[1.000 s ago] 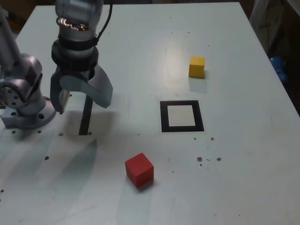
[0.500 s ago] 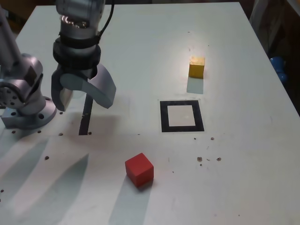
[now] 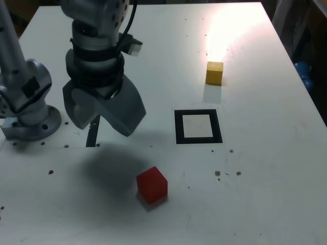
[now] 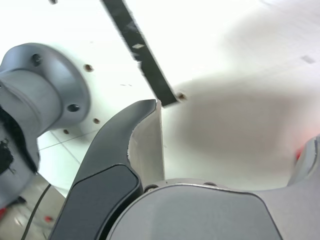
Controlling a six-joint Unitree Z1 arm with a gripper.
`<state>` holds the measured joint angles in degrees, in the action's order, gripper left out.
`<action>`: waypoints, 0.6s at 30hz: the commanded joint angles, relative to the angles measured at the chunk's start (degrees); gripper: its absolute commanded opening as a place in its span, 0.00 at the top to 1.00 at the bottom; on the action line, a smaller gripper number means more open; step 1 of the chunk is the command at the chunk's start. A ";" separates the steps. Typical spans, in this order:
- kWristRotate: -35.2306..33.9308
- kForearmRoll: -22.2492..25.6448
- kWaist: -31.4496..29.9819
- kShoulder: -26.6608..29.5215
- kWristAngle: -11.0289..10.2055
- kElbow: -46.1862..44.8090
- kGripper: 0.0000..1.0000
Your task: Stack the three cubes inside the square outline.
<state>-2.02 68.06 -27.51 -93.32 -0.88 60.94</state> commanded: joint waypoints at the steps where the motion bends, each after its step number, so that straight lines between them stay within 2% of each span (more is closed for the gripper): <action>1: 0.24 1.09 -1.86 -1.14 -0.63 2.00 0.01; 11: 3.22 3.54 -10.37 -8.69 -2.46 11.63 0.02; 18: 5.02 2.79 -12.48 -13.11 -2.79 14.03 0.02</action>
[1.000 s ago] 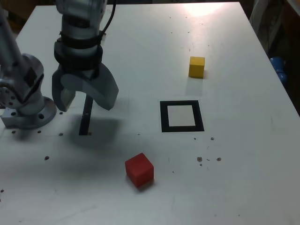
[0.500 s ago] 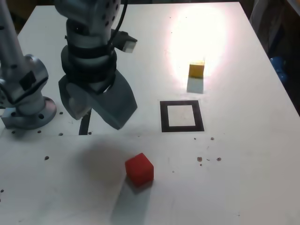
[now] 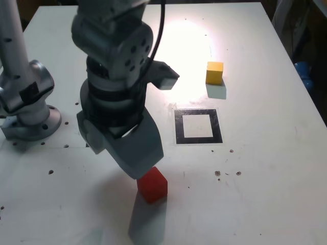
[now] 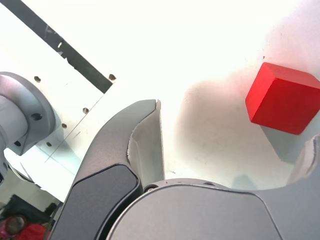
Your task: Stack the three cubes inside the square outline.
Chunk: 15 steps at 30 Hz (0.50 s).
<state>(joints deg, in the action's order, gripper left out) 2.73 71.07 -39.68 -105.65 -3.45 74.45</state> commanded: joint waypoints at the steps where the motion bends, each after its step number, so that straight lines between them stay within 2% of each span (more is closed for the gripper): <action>1: 0.39 -0.36 -0.41 -1.33 -0.28 0.72 0.02; 15: 1.82 -1.63 -0.48 -7.91 -0.97 3.71 0.07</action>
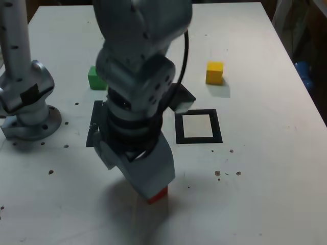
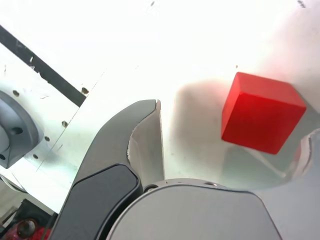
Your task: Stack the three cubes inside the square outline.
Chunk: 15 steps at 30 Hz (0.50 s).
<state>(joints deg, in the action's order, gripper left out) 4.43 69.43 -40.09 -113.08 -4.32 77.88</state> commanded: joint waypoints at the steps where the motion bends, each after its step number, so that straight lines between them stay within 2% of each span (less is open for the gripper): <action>1: 0.18 0.01 -0.07 -0.84 -0.16 0.49 0.07; 9: 0.29 0.00 -0.32 -2.76 -0.34 2.00 0.12; 15: -0.05 0.00 -1.10 -3.96 -0.33 3.17 0.26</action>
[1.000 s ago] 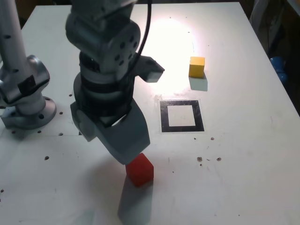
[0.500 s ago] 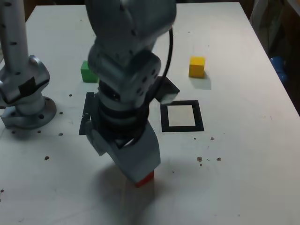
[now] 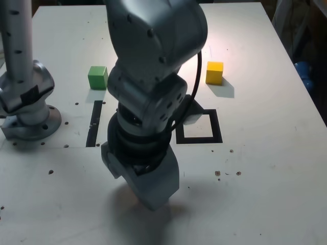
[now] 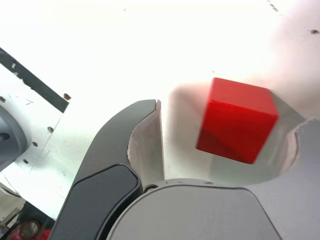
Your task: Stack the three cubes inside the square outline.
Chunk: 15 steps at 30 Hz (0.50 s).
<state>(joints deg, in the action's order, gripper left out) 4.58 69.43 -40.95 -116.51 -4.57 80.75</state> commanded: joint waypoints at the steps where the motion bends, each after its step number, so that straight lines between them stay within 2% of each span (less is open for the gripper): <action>1: -0.36 0.01 -0.40 -0.76 -0.08 0.46 0.30; 9: -1.77 0.41 -0.67 -1.13 -0.67 0.56 0.58; 15: -1.92 0.92 -0.71 -1.19 -0.99 0.52 0.65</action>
<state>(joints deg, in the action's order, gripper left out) 2.79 70.07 -41.54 -117.39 -5.43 81.23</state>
